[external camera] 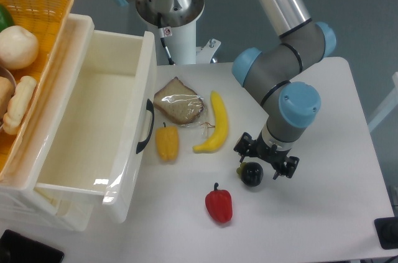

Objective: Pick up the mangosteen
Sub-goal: 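Lower the gripper around the mangosteen and close the fingers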

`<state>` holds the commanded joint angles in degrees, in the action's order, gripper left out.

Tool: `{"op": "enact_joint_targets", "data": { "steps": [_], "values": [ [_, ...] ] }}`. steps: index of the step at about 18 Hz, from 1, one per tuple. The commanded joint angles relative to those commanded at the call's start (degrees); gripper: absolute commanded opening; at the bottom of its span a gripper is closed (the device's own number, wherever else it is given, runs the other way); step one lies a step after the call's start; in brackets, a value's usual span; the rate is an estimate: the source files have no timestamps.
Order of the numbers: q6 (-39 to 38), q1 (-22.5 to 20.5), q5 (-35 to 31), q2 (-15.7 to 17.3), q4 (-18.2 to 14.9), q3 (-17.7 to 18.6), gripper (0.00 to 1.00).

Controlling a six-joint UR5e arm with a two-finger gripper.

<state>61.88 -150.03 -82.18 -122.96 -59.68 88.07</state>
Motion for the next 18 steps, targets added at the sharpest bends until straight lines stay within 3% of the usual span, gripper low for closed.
{"op": "enact_joint_targets", "data": {
  "steps": [5, 9, 12, 18],
  "values": [
    [-0.09, 0.53, -0.18, -1.41, 0.09, -0.26, 1.0],
    [-0.09, 0.7, -0.18, -2.02, 0.09, -0.35, 0.94],
    [-0.18, 0.79, -0.18, -2.11, 0.09, -0.35, 0.8],
    [-0.09, 0.7, -0.18, -2.03, 0.09, -0.7, 0.39]
  ]
}}
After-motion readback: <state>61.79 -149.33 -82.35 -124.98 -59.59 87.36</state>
